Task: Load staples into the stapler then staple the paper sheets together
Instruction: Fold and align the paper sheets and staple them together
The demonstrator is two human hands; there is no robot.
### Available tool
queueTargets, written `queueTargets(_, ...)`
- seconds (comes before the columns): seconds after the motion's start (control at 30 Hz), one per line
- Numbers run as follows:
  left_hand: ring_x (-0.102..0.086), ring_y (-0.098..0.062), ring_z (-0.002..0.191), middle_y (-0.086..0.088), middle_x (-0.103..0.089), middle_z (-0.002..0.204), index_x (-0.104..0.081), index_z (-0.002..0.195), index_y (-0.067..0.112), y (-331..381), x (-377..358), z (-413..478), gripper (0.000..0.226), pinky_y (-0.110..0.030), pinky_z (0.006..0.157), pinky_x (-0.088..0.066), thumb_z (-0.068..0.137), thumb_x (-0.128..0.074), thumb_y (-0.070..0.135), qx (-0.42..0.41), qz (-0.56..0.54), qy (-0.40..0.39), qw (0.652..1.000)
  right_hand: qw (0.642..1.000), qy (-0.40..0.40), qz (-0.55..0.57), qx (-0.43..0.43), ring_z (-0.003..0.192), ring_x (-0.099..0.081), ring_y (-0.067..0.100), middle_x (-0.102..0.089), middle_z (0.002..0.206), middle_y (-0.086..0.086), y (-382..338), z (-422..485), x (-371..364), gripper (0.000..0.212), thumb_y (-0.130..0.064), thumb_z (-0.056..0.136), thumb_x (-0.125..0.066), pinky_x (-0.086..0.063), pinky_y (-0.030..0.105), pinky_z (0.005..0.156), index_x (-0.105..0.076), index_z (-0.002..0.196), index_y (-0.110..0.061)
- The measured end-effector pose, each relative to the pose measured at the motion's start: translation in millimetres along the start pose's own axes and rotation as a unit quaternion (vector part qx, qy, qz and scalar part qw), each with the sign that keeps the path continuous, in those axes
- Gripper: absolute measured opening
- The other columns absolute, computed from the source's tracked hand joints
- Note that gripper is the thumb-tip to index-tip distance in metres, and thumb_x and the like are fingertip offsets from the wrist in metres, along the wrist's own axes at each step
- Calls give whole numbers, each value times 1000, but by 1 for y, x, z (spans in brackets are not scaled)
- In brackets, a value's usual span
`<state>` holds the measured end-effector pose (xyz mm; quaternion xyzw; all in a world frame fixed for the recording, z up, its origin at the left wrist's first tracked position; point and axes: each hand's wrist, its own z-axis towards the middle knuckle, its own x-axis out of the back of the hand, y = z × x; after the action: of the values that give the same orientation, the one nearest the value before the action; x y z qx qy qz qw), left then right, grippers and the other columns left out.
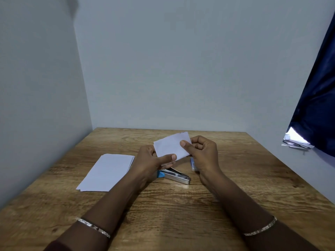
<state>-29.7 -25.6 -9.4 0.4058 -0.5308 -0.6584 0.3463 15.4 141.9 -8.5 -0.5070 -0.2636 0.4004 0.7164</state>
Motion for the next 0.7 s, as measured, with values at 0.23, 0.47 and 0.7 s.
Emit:
queueTargets(0.23,-79,-25,83,-14,-79,101,-71,114,-1,-1,6,2,43,-24,64,-61,74,-86,4,-27,-16,46,998,992,-84,79,-44,74,-74,26,-80,87,12,-1,-1,-1,30,-19,80,-86,-60,39,71,-71,104,-9)
queueTargets(0.47,-79,-30,88,-12,-81,96,-76,102,8,0,9,4,38,-27,69,-62,68,-92,14,-69,-59,46,995,965,-167,167,-118,73,-71,19,-80,88,13,-2,-8,-6,63,-18,61,-94,-59,30,70,-69,117,-3)
queueTargets(0.7,-79,-32,86,-14,-81,97,-72,109,2,3,8,0,38,-27,68,-63,74,-86,0,-71,-74,29,994,964,-159,141,-162,63,-61,12,-77,77,10,-3,-9,-5,12,-17,75,-85,-54,20,60,-82,80,-6)
